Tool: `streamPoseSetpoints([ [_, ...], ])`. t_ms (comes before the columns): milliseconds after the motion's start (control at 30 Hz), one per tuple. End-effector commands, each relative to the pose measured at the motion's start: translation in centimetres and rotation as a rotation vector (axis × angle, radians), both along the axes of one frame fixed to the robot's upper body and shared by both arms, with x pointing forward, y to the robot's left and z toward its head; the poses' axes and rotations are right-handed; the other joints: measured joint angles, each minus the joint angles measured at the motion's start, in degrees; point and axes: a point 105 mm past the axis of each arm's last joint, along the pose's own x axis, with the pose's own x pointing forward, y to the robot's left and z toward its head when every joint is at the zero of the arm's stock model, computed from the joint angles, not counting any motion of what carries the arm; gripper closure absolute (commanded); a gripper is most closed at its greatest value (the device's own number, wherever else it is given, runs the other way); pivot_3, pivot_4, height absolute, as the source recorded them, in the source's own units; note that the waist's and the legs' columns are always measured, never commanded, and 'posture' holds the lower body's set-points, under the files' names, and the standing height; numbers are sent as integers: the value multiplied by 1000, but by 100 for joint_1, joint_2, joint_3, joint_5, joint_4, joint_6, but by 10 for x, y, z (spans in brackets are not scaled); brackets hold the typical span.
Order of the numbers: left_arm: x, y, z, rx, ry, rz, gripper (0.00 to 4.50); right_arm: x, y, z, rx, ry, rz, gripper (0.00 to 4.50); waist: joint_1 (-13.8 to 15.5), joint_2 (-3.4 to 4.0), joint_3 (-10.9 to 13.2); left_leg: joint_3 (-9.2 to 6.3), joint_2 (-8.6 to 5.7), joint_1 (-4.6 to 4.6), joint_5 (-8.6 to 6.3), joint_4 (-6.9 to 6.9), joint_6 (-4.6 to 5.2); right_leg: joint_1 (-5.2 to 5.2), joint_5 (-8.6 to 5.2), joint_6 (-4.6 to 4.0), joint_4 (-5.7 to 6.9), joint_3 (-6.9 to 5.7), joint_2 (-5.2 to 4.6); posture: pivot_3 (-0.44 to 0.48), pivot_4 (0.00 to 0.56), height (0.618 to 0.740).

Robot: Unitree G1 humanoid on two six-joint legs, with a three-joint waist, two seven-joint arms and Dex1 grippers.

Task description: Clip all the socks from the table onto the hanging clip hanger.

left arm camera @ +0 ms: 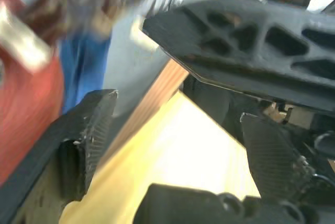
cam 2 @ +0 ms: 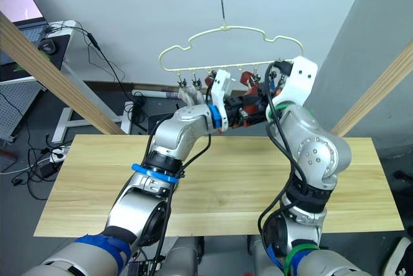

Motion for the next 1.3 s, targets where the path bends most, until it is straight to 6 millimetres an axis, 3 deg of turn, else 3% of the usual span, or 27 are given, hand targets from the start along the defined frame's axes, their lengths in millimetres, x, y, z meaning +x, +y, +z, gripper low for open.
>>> streamPoseSetpoints([
  [33, -16, 4, 14, -9, -60, -61, 335, -16, 7, 9, -62, -76, 80, 1910, -15, 0, 0, 0, 0, 0, 0, 1, 0, 0, 0, 0, 1, 0, 0, -28, 241, 740],
  [300, -33, 47, 28, 7, -153, -75, 335, -28, -10, -4, -246, -110, 55, 1910, -38, 0, 0, -1, 0, 3, 0, 3, -1, 2, 0, 0, 3, 1, 0, -15, 235, 740],
  [533, -43, 78, 55, 11, -235, -121, 335, -25, -29, 1, -258, -182, -118, 1910, -39, 0, 0, -1, 1, 3, 1, 4, -1, 1, 0, 1, 3, 1, 1, -1, 225, 740],
  [933, -45, 104, 87, 39, -329, -128, 335, -21, -28, 11, -214, -236, -190, 1910, -28, 0, -1, -1, 2, 3, 1, 5, -2, 2, 0, 0, 3, 0, 0, 5, 224, 740],
  [1300, -47, 105, 88, 56, -337, -101, 335, -16, -21, 12, -198, -226, -167, 1910, -7, 0, -1, -1, 2, 3, 2, 5, -2, 2, 0, 0, 6, 0, 0, 27, 231, 740],
])
